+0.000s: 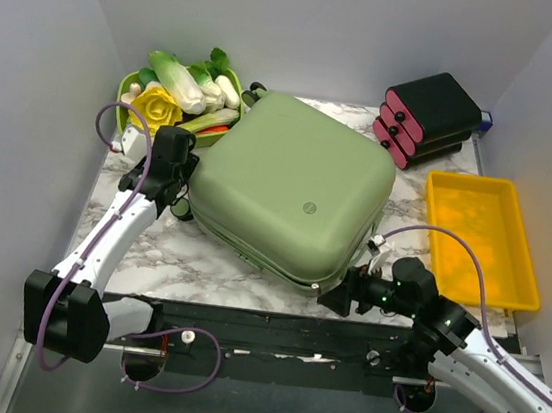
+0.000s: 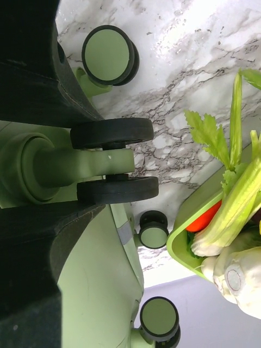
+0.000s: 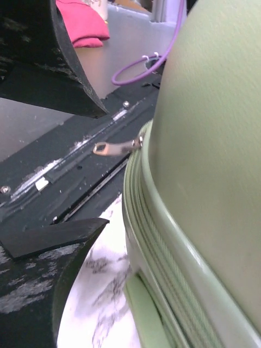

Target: Open, take out, and arrange the luggage

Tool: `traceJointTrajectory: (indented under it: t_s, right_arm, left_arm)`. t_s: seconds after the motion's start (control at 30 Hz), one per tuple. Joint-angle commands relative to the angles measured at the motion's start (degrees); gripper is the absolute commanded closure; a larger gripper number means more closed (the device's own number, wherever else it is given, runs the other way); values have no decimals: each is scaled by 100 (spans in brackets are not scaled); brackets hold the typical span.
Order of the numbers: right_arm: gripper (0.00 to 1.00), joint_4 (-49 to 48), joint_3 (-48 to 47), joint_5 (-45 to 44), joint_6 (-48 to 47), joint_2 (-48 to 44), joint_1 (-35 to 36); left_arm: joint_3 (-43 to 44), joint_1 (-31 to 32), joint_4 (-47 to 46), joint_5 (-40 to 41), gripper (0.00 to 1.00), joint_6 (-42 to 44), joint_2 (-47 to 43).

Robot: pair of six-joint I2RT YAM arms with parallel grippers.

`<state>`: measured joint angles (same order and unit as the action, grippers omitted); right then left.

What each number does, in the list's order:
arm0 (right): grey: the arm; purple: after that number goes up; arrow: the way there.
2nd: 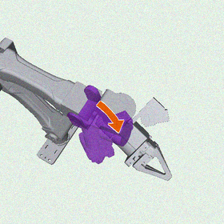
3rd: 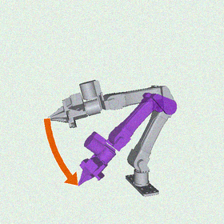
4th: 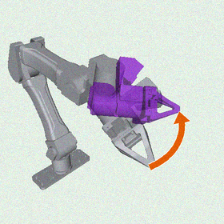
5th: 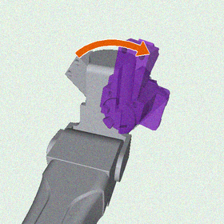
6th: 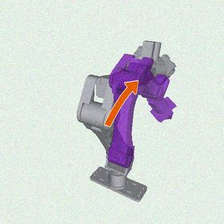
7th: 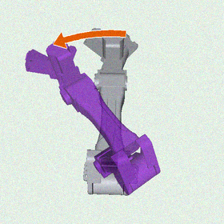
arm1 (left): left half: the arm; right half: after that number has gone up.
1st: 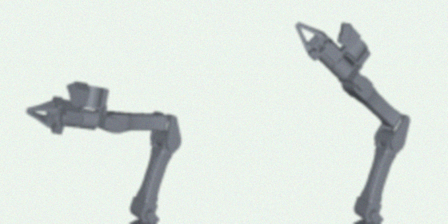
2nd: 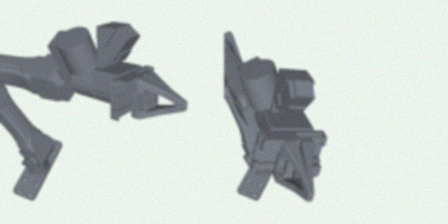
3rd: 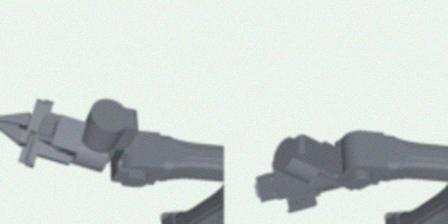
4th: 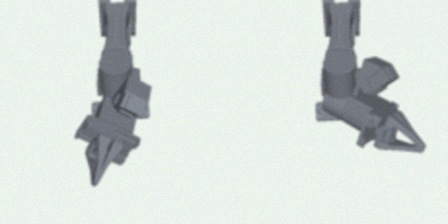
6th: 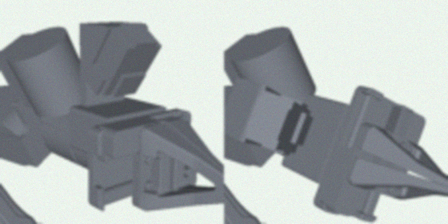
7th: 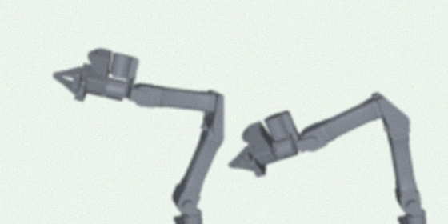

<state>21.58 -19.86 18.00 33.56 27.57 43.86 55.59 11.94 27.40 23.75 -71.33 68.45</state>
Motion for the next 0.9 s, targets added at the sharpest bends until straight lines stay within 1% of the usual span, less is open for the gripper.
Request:
traceJointTrajectory:
  t_s: [0.0, 0.03, 0.07, 0.1, 0.2, 0.23, 0.33, 0.4, 0.5, 0.53, 0.7, 0.8, 0.83, 0.87]
  right_arm:
    - [18, -365, 8, -1007, 783, 160, 763]
    - [18, -365, -79, -1244, 827, 239, 1069]
    - [18, -383, -132, -1638, 923, 318, 1194]
    - [18, -444, -176, -1746, 959, 528, 1291]
    - [24, -795, -343, -1765, 1038, 1002, 1468]
    - [30, -935, -369, -1765, 1047, 1126, 1555]
    - [33, -937, -510, -2106, 1073, 1364, 1748]
    - [34, -937, -563, -2388, 1126, 1365, 1819]
    - [49, -1138, -415, -2486, 1275, 1260, 1846]
    - [56, -1208, -396, -2503, 1328, 1251, 1837]
    - [74, -1279, -291, -2600, 1662, 1207, 1863]
    - [96, -1323, -229, -2600, 1812, 1084, 1881]
    - [99, -1297, -229, -2600, 1821, 1057, 1881]
    - [99, -1219, -281, -2626, 1812, 1031, 1881]
  left_arm:
    - [-426, 36, 178, -301, 100, 260, -199]
    - [-461, 36, 187, -283, 100, 251, -261]
    - [-496, 36, 178, -283, 100, 242, -375]
    - [-558, 36, 161, -283, 100, 242, -419]
    - [-637, 36, 178, -318, 100, 242, -586]
    - [-664, 36, 187, -327, 100, 251, -630]
    - [-708, 36, 240, -283, 100, 286, -771]
    - [-708, 36, 266, -257, 100, 321, -841]
    - [-673, 36, 319, -257, 100, 365, -850]
    - [-655, 36, 380, -257, 100, 357, -859]
    - [-620, 36, 389, -283, 100, 330, -964]
    - [-515, 36, 494, -274, 100, 348, -1035]
    - [-488, 36, 556, -283, 100, 348, -1052]
    - [-453, 36, 565, -274, 100, 374, -1122]
